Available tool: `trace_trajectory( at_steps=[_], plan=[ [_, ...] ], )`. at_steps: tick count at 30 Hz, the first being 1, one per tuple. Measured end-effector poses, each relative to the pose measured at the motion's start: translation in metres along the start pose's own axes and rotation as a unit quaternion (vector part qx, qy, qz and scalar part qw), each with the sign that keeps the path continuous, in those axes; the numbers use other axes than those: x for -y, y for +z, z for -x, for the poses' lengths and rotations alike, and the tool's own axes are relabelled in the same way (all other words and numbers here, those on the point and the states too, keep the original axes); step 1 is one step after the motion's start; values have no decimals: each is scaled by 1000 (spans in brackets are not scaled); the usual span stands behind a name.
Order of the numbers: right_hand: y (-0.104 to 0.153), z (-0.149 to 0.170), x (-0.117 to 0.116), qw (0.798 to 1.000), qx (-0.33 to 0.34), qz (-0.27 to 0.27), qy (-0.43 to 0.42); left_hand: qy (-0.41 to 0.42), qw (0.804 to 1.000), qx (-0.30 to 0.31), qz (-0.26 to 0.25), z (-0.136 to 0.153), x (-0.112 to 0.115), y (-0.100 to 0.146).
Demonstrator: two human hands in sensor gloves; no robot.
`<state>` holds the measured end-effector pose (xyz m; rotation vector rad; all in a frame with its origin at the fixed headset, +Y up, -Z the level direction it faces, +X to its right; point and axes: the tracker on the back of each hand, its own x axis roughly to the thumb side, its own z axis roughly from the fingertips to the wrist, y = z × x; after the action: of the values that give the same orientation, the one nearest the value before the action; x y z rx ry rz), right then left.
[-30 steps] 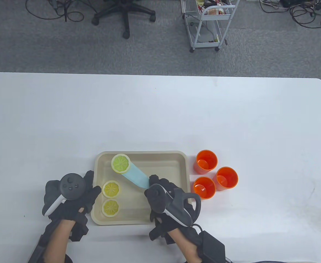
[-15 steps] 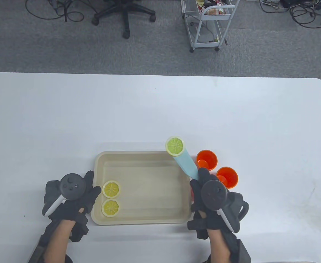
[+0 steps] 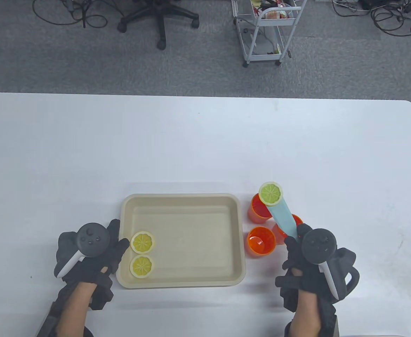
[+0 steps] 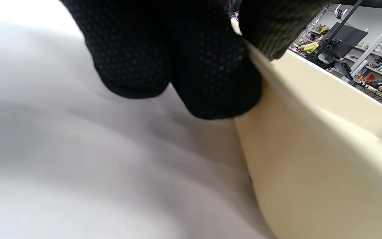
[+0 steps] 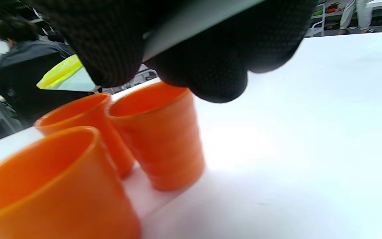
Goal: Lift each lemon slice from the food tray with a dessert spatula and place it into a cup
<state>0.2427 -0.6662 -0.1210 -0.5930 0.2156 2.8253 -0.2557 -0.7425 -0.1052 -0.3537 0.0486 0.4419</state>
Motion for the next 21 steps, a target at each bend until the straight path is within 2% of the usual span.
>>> trace_trajectory(
  at_steps=[8, 21],
  plan=[
    [-2, 4, -1, 1000, -17, -10, 1, 0, 1000, 0, 0, 0, 0, 0],
    [-1, 2, -1, 999, -34, 24, 26, 0, 1000, -1, 0, 0, 0, 0]
  ],
)
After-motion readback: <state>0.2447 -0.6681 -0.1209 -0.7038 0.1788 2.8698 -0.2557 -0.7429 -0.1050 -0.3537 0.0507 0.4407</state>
